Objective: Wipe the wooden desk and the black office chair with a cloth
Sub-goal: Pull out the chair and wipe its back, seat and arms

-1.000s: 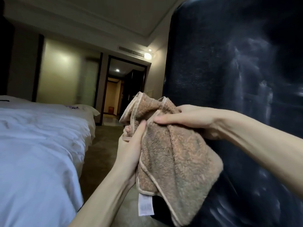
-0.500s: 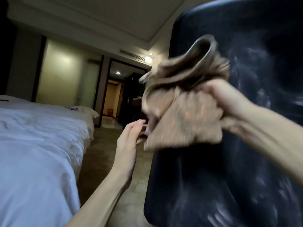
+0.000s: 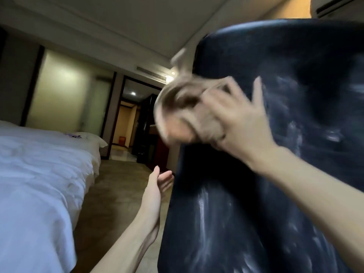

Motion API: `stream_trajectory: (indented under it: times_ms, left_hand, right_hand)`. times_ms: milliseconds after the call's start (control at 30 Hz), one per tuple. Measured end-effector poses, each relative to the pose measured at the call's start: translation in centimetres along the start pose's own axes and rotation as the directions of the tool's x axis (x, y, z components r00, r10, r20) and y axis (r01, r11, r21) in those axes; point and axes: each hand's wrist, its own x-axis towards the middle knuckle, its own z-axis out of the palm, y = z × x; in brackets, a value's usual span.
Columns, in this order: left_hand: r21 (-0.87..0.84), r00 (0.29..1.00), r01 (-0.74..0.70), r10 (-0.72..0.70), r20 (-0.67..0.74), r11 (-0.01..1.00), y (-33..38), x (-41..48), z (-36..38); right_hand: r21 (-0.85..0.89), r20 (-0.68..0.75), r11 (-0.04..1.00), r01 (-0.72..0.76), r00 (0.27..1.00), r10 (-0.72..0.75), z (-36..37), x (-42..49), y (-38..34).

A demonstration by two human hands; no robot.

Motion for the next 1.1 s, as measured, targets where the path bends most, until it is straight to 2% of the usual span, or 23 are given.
stream_trajectory:
  times_ms: [67,133,267,367,500,600,700,767,867,1000,1033,1100]
  left_hand:
    - [-0.057,0.998,0.014,-0.010,0.065,0.998,-0.7,0.5,0.7]
    - [-0.131,0.997,0.038,-0.029,0.069,0.991,-1.1,0.7,1.0]
    - [-0.273,1.000,0.008,0.000,0.030,0.962,-0.5,0.3,0.5]
    - [-0.355,0.992,0.086,-0.048,0.114,0.931,-0.1,-0.4,0.1]
    - [-0.323,0.966,0.193,-0.121,0.230,0.926,0.0,-1.1,-0.8]
    - [-0.240,0.972,0.186,-0.144,0.184,0.953,0.0,-1.1,-1.2]
    - [-0.142,0.984,0.153,-0.137,0.116,0.978,-0.2,-1.1,-1.1]
    - [-0.068,0.985,0.146,-0.139,0.101,0.987,-0.8,-1.0,-1.3]
    - [-0.033,0.979,0.193,-0.190,0.069,0.981,-1.6,-1.0,-2.2]
    - [-0.068,0.985,0.172,-0.174,-0.010,0.983,-1.9,-1.2,-3.0]
    - [-0.069,0.987,0.162,-0.163,0.003,0.984,-1.6,-1.4,-2.9]
    - [-0.058,0.988,0.153,-0.152,0.015,0.987,-1.6,-2.0,-2.8]
  right_hand:
    - [-0.002,0.158,0.987,0.162,0.975,-0.160,1.7,-1.9,-2.4]
    - [0.019,0.232,0.980,0.196,0.953,-0.195,2.5,-3.1,-4.0]
    - [0.108,0.230,0.956,0.274,0.928,-0.292,2.7,-5.5,-5.6]
    - [0.198,0.209,0.937,0.287,0.922,-0.327,3.3,-8.6,-7.4]
    - [0.358,0.149,0.898,0.257,0.933,-0.327,4.3,-14.2,-10.1]
    - [0.389,0.119,0.849,0.359,0.894,-0.432,4.5,-17.9,-10.6]
    - [0.299,0.048,0.796,0.526,0.825,-0.563,4.6,-19.2,-9.6]
    - [0.233,0.006,0.798,0.555,0.820,-0.572,3.8,-17.8,-8.5]
    - [0.138,-0.133,0.844,0.519,0.854,-0.503,1.0,-13.0,-6.2]
    - [-0.078,-0.327,0.884,0.461,0.826,-0.459,-2.9,-4.3,-1.7]
    - [-0.136,-0.323,0.898,0.419,0.838,-0.440,-3.2,-2.4,-1.0]
    - [-0.166,-0.202,0.941,0.294,0.924,-0.325,-2.8,-1.3,-0.7]
